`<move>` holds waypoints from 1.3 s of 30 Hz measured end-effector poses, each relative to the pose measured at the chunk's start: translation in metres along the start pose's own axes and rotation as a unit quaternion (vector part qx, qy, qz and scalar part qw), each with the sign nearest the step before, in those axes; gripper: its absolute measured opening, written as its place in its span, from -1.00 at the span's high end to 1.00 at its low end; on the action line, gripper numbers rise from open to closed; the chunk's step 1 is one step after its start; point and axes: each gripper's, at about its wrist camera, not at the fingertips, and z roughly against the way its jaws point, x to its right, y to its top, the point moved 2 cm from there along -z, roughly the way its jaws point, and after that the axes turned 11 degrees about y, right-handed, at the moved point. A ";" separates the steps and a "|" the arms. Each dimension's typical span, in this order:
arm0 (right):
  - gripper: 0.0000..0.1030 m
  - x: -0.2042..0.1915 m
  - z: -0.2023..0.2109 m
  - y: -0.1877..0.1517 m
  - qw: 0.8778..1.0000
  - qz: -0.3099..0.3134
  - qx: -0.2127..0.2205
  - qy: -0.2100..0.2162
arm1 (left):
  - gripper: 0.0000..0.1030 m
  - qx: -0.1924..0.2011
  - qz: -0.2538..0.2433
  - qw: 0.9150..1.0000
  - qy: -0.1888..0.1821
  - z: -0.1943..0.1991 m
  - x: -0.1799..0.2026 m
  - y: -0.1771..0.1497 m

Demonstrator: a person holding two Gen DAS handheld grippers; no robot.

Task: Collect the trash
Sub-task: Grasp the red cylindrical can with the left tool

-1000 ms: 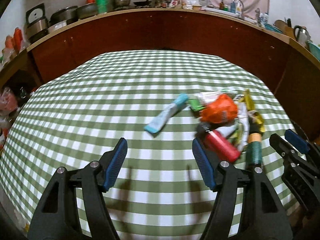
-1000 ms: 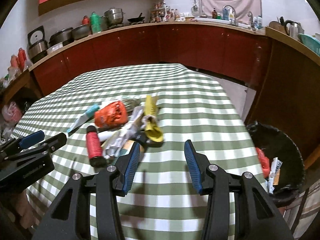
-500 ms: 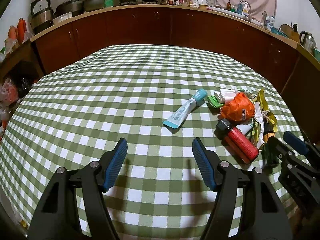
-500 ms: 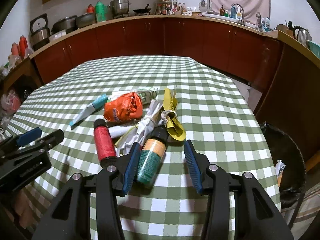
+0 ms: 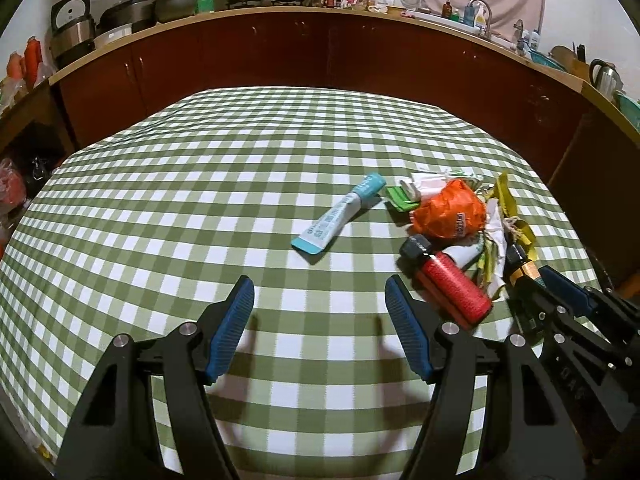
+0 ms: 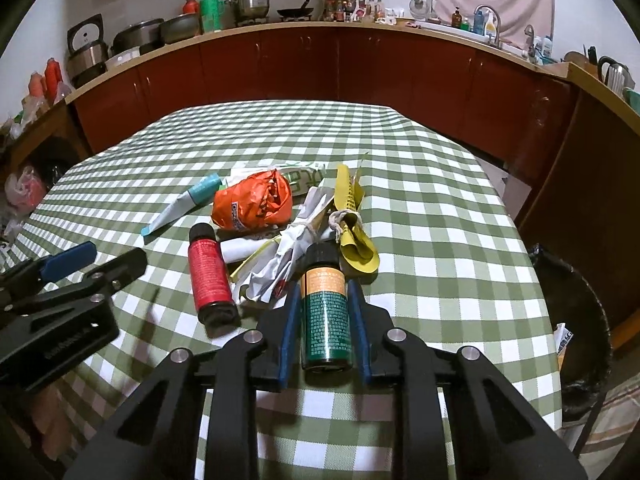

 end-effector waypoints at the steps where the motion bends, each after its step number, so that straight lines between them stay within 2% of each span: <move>1: 0.52 0.001 0.004 0.000 1.000 0.000 0.005 0.001 | -0.29 0.001 -0.001 1.000 -0.002 0.001 0.004 0.000; 10: 0.52 0.016 0.026 -0.006 0.999 -0.010 0.029 0.009 | -0.31 0.004 -0.009 1.000 -0.020 0.009 0.040 0.006; 13: 0.52 0.023 0.031 -0.009 0.999 -0.015 0.034 0.008 | -0.42 0.006 -0.013 1.000 -0.018 0.008 0.051 0.008; 16: 0.52 0.031 0.034 -0.012 0.999 -0.022 0.037 0.007 | -0.43 0.002 -0.017 1.000 -0.015 0.001 0.062 0.010; 26: 0.52 0.047 0.039 -0.017 0.999 -0.033 0.040 0.009 | -0.43 -0.013 -0.037 0.999 0.000 -0.010 0.058 -0.003; 28: 0.52 0.047 0.040 -0.016 0.999 -0.032 0.040 0.007 | -0.37 -0.013 -0.039 0.999 -0.003 -0.010 0.055 -0.005; 30: 0.52 0.050 0.040 -0.017 0.999 -0.034 0.040 0.007 | -0.15 -0.015 -0.041 0.999 -0.004 -0.011 0.054 -0.007; 34: 0.52 0.051 0.040 -0.017 0.999 -0.034 0.040 0.007 | 0.03 -0.016 -0.045 0.999 -0.018 -0.012 0.052 -0.009; 37: 0.52 0.051 0.038 -0.018 0.999 -0.033 0.038 0.007 | 0.24 -0.012 -0.050 0.998 -0.024 -0.010 0.053 -0.009; 39: 0.52 0.052 0.037 -0.018 0.999 -0.033 0.037 0.007 | 0.50 -0.010 -0.054 0.998 -0.027 -0.009 0.055 -0.010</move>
